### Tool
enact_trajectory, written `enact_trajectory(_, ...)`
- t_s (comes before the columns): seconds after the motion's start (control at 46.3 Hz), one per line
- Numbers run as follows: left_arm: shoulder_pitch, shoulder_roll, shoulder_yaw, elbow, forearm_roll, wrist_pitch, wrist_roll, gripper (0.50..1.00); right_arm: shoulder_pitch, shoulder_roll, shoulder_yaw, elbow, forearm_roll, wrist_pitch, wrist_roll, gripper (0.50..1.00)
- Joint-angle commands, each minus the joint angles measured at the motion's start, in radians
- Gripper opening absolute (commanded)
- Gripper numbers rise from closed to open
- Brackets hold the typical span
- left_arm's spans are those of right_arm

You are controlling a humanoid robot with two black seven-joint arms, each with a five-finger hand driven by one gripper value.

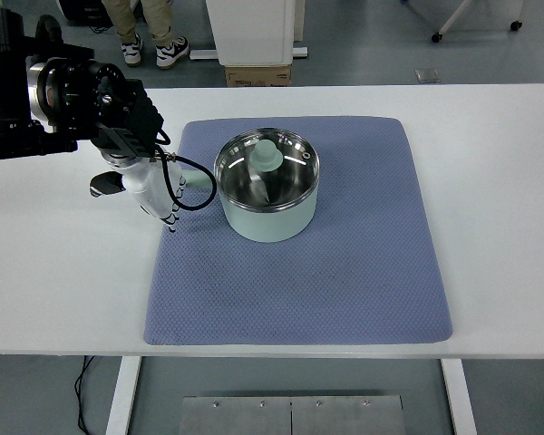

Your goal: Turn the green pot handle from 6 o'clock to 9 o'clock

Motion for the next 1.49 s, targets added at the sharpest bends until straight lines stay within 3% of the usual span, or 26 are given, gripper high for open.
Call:
enact_trajectory(0.0, -0.002, 0.000, 0.000, -0.012, 0.000, 0.002, 0.000, 1.000, 0.000, 0.000, 0.000, 0.000, 0.000, 0.001, 0.000, 1.000)
enact_trajectory(0.843, -0.026, -0.002, -0.083, -0.170, -0.018, 0.000, 0.000, 1.000, 0.000, 0.000, 0.000, 0.000, 0.000, -0.001, 0.000, 1.000)
enact_trajectory(1.469, -0.048, -0.012, -0.241, -0.242, -0.233, -0.023, 0.000, 1.000, 0.000, 0.000, 0.000, 0.000, 0.000, -0.001, 0.000, 1.000)
